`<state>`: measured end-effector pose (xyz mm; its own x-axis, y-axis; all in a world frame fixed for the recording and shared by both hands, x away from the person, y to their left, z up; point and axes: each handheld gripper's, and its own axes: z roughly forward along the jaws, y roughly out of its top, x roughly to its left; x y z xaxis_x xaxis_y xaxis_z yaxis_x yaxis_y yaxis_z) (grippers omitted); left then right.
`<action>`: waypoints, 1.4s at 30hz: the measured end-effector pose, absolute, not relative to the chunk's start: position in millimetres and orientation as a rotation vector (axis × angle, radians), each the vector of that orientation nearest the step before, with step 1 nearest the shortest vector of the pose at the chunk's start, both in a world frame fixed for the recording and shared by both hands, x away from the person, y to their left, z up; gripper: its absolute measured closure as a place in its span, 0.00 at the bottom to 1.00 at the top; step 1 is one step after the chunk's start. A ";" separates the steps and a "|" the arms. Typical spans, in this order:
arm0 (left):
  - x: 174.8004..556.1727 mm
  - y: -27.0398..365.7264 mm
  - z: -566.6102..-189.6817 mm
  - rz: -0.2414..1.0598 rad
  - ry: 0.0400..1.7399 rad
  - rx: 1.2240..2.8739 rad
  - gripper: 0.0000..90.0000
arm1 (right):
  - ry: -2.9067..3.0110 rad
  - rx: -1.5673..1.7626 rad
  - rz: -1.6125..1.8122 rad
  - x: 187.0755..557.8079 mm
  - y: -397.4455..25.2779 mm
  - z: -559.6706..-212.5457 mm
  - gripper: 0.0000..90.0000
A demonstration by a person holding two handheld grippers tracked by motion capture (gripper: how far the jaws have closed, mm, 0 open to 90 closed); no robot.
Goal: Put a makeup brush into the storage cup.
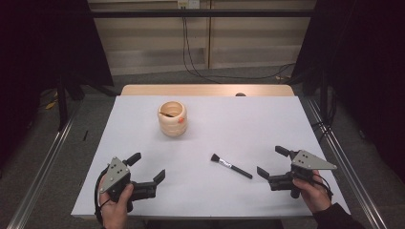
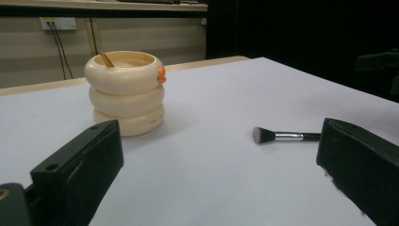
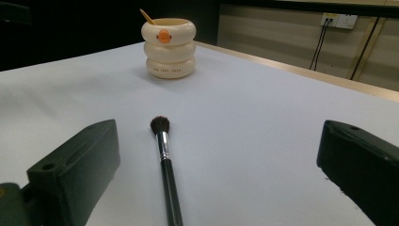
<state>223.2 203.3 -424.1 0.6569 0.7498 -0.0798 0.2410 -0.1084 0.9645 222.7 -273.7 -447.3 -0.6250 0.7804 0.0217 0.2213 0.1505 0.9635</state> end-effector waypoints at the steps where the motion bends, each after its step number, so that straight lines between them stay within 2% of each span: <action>1: 222.9 202.9 -424.5 0.529 0.819 1.665 0.01 | 1.940 0.954 1.493 222.6 -273.7 -447.3 0.00; 21: 219.1 201.8 -428.4 0.506 0.822 1.672 0.01 | 1.996 0.988 1.481 226.6 -267.4 -441.6 0.00; 42: 215.6 199.1 -427.8 0.483 0.819 1.649 0.01 | 2.121 0.891 1.502 253.4 -244.5 -429.0 0.01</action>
